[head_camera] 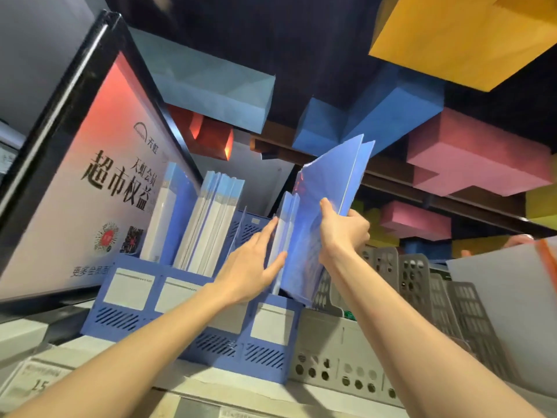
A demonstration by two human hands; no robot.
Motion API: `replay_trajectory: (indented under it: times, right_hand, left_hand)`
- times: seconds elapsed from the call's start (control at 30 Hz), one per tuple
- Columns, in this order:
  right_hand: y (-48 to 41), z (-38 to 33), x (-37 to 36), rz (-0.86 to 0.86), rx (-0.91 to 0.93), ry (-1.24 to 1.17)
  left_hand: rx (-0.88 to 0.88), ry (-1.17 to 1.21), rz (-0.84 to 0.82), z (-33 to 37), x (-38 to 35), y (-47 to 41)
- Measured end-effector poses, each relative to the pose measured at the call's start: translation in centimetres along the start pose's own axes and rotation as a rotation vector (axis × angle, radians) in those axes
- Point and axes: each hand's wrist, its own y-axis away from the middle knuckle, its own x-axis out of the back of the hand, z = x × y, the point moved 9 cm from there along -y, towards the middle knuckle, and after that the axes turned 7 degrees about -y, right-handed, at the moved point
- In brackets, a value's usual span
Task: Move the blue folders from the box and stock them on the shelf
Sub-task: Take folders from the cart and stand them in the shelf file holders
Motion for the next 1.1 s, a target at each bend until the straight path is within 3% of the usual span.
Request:
replay_trajectory:
  times: [0.3,0.6,0.83,1.1]
  right_hand:
    - [-1.1,3.3,-3.1,-0.087,-0.034,-0.01]
    - [-0.9,4.7,-4.7,-0.376,-0.056,-0.09]
    - [0.2,6.9,-3.4,-0.753,-0.12,-0.19]
    - [1.6,8.2,-3.0,-0.935,-0.164,-0.347]
  left_hand:
    - [0.094,-0.094,-0.013,-0.4,-0.7,0.9]
    - [0.081,-0.114,-0.041,-0.5,-0.6,0.8]
    - [0.068,0.034,-0.075,-0.2,-0.6,0.7]
    - [0.087,0.259,-0.124,-0.2,-1.0,0.2]
